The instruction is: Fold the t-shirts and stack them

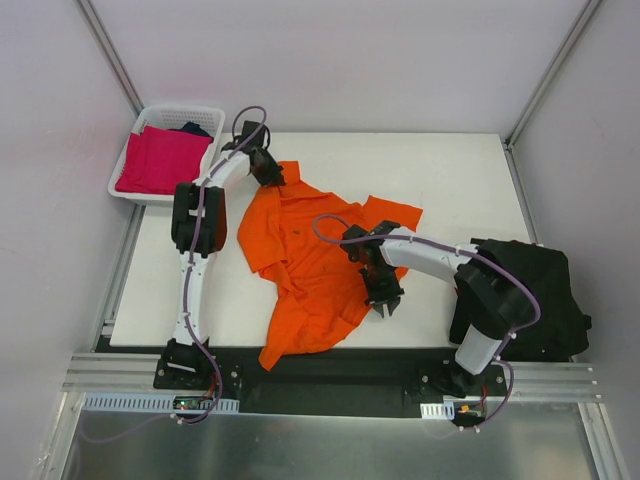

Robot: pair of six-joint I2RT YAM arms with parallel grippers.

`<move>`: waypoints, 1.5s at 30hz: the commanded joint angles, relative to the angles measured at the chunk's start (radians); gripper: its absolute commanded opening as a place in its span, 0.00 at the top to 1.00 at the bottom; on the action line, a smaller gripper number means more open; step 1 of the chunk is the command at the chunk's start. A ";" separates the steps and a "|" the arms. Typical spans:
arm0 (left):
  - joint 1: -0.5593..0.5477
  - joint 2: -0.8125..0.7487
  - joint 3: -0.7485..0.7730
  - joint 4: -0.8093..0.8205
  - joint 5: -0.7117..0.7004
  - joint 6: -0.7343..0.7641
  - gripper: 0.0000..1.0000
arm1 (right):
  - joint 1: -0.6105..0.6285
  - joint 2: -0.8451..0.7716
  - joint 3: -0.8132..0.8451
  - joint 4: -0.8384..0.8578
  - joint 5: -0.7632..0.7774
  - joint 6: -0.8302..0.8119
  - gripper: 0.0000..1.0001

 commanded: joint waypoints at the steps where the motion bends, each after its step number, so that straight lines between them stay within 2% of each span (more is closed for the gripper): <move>1: 0.012 -0.033 -0.022 -0.120 -0.216 -0.023 1.00 | 0.006 -0.068 -0.027 -0.007 0.013 0.047 0.76; 7: 0.033 -0.048 -0.015 -0.188 -0.297 -0.080 1.00 | 0.026 -0.074 -0.038 -0.004 0.013 0.060 0.76; 16: 0.081 -0.048 0.029 -0.248 -0.296 -0.108 0.98 | 0.092 -0.088 -0.069 0.005 0.014 0.105 0.76; 19: 0.081 -0.077 0.003 -0.235 -0.238 -0.100 0.94 | 0.107 -0.111 -0.061 -0.013 0.025 0.120 0.76; 21: 0.079 -0.080 0.006 -0.205 -0.132 -0.068 0.91 | 0.109 -0.123 -0.050 -0.020 0.028 0.122 0.76; 25: 0.087 -0.015 0.090 -0.192 -0.011 -0.052 0.88 | 0.109 -0.098 0.000 -0.018 0.033 0.111 0.76; 31: 0.113 0.039 0.132 -0.189 0.033 -0.089 0.85 | 0.162 -0.055 0.017 -0.012 0.020 0.139 0.76; 32: 0.122 0.060 0.152 -0.177 0.068 -0.089 0.85 | 0.184 -0.052 0.010 -0.014 0.022 0.145 0.76; 34: 0.133 0.161 0.250 -0.151 0.239 -0.089 0.84 | 0.201 -0.049 0.000 -0.015 0.022 0.165 0.76; 35: 0.139 0.192 0.321 -0.149 0.270 -0.098 0.84 | 0.212 -0.049 -0.006 -0.015 0.023 0.174 0.76; 39: 0.145 0.214 0.322 -0.139 0.267 -0.089 0.83 | 0.232 -0.051 -0.001 -0.029 0.033 0.203 0.76; 45: 0.176 0.211 0.293 -0.076 0.379 -0.080 0.83 | 0.259 -0.028 0.019 -0.021 0.024 0.247 0.76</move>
